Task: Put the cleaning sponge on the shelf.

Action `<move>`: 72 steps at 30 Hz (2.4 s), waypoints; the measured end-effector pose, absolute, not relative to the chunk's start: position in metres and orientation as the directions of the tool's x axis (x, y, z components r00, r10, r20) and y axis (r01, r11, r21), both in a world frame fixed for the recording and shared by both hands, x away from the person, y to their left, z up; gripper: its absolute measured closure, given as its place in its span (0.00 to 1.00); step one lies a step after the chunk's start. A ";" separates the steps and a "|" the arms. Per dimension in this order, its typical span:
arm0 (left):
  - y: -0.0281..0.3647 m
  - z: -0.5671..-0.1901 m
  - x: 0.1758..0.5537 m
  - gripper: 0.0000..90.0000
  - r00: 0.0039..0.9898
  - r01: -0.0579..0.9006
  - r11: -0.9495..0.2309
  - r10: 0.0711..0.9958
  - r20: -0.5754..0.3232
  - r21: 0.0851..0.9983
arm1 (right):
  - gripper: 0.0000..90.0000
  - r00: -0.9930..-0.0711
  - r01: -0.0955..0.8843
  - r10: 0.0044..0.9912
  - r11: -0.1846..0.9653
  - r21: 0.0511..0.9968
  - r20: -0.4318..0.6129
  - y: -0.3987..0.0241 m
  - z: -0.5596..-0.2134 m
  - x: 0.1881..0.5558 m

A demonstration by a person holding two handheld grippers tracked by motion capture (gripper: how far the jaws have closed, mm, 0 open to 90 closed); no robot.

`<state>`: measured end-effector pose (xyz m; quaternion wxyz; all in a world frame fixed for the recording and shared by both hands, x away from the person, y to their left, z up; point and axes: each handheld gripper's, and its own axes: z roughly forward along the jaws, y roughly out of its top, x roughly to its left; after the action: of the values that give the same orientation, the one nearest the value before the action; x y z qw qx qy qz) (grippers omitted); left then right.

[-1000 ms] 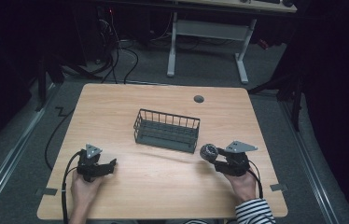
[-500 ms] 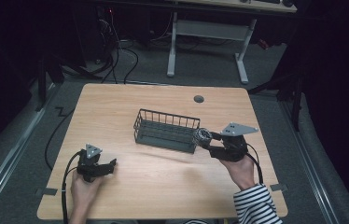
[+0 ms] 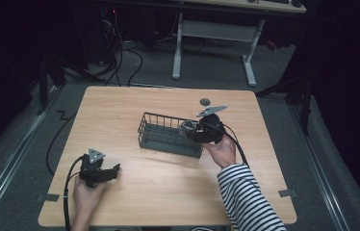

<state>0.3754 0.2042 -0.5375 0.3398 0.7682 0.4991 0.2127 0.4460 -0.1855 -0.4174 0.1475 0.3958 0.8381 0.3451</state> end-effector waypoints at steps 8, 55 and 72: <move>0.204 -0.538 0.375 0.22 0.411 0.622 -0.270 0.912 -0.013 0.735 | 0.51 -0.621 0.609 0.784 0.483 0.629 -0.001 -0.172 -0.432 0.465; 0.204 -0.538 0.376 0.22 0.411 0.622 -0.270 0.911 -0.013 0.735 | 0.43 -0.568 0.527 0.822 0.329 0.783 0.037 -0.250 -0.388 0.394; 0.204 -0.537 0.376 0.22 0.412 0.622 -0.272 0.911 -0.012 0.734 | 0.43 -0.515 0.530 0.855 0.259 0.808 0.064 -0.289 -0.389 0.365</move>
<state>0.3758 0.2039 -0.5375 0.3395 0.7686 0.4988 0.2126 0.3646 -0.2888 -0.3890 0.1985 0.4505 0.7681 0.4095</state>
